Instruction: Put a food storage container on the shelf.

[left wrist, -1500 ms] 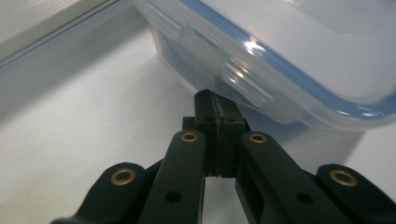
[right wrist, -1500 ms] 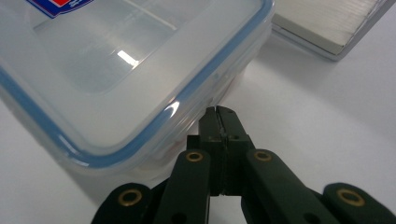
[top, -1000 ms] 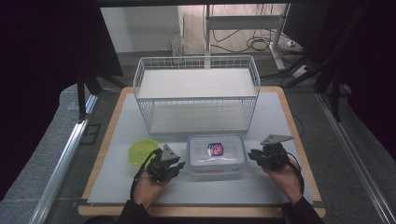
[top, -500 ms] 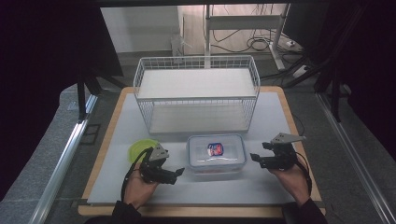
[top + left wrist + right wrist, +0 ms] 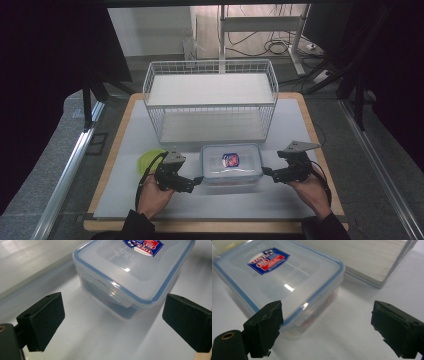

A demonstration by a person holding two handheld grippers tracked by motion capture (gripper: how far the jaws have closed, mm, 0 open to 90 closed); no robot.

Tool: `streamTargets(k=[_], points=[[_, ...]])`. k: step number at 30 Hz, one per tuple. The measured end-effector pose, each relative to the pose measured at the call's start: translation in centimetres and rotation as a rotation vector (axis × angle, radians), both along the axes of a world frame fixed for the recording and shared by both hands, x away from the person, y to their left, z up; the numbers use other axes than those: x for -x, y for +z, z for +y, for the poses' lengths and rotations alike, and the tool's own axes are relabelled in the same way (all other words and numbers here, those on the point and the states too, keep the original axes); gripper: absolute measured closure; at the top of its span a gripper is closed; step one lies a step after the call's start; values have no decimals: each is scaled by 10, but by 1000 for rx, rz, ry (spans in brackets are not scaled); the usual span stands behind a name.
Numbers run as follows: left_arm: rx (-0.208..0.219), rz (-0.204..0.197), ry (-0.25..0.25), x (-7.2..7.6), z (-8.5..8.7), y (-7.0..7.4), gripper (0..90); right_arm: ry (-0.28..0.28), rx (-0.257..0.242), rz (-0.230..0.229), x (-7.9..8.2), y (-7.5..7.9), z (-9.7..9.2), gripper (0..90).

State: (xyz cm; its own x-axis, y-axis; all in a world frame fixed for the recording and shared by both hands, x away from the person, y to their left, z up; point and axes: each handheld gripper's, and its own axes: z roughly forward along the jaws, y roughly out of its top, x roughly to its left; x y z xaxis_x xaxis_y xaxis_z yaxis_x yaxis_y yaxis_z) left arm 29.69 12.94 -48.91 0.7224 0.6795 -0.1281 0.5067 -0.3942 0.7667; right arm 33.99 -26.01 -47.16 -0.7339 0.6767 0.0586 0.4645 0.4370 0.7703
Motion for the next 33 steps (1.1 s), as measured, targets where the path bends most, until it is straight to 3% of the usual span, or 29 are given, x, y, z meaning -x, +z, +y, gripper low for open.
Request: streamTargets(k=[5, 8, 14, 18, 21, 25, 28, 33], points=[[17, 34, -2, -11, -7, -2, 39, 0, -33, 52, -3, 3, 8, 64], [21, 64, -4, -19, -13, -5, 35, 22, -26, 98, -5, 0, 14, 20], [60, 145, -23, -36, -20, -11, 0, 35, -17, 156, -13, -7, 27, 29], [114, 216, -45, -45, -23, -16, 0, 63, -41, 236, -25, -11, 33, 35], [151, 269, -72, -51, -26, -21, 0, 83, -88, 313, -34, -17, 36, 29], [180, 313, -83, -55, -26, -24, 0, 85, -115, 378, -41, -21, 37, 31], [175, 322, -77, -54, -27, -24, 0, 84, -124, 391, -41, -22, 36, 46], [117, 308, -65, -48, -32, -16, 8, 75, -127, 401, -37, -18, 32, 111]])
